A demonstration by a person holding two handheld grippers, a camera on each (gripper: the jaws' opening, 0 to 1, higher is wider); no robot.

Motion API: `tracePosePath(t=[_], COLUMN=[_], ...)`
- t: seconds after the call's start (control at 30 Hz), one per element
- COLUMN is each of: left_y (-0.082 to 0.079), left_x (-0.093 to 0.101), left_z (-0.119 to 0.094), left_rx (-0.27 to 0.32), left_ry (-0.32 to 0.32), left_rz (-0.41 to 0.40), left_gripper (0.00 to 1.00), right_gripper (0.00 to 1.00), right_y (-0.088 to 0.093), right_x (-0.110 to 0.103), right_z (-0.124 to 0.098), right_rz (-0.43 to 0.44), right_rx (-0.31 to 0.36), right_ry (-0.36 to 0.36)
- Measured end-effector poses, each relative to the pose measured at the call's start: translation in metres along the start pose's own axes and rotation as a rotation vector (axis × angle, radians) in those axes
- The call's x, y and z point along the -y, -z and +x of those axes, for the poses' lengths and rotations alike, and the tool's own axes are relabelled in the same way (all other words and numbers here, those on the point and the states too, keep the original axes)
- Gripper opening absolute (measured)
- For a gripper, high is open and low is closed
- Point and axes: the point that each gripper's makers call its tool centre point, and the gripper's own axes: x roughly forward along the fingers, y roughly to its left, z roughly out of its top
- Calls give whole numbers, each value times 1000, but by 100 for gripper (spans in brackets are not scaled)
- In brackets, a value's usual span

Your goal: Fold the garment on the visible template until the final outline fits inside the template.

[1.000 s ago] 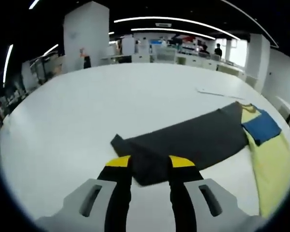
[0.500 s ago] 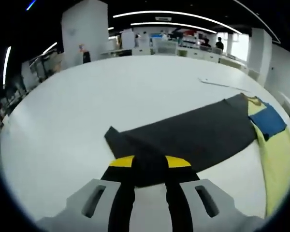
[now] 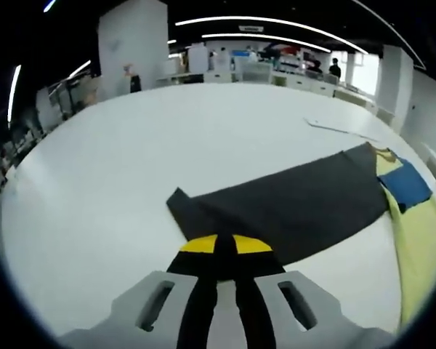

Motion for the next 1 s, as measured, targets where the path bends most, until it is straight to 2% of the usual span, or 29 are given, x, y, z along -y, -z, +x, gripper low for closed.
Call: tracePosePath(t=[0.2,0.27,0.5,1.0], left_y=[-9,-14,-28,-50], left_x=[0,0,5,23], left_z=[-6,-7,-13,-25], left_rx=[39,59,96,157], left_ry=[12,26,62,134], left_rz=[-24,-59,-102,-112], left_gripper=[2,2,2,2], right_gripper=[84,85,88,93], right_y=[-1,-2,0,0], right_x=[-1,-2,-7,-13], right_z=[0,0,0,0], right_rz=[-2,-2,0,1], right_rx=[7,9,10,25], right_ry=[-8,-13,-26,-43])
